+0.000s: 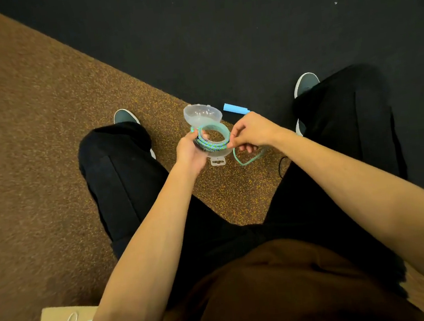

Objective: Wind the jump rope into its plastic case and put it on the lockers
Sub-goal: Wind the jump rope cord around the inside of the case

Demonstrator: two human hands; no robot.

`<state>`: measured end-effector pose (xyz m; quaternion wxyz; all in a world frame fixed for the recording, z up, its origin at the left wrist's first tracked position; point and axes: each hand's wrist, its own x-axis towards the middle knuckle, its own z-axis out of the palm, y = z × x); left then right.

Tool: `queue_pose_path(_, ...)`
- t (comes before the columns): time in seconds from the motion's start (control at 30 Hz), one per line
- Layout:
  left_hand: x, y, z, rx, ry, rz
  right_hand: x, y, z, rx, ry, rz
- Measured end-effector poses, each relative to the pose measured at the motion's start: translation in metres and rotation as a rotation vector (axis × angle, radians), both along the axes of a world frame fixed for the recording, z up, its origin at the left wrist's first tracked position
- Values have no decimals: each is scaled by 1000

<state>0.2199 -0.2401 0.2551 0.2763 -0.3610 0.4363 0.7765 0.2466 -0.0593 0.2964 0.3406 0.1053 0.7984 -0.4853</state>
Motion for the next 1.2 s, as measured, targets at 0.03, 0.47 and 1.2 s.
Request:
queue_pose_path(0.03, 1, 0, 3, -3, 1, -21, -1, 2, 0, 15, 7, 36)
queue_pose_path(0.47, 12, 9, 20, -31, 114, -368, -7, 25, -7, 154, 25, 206)
queue_pose_path(1.2, 21, 19, 11, -108, 204, -553, -6, 21, -5, 76, -70, -134)
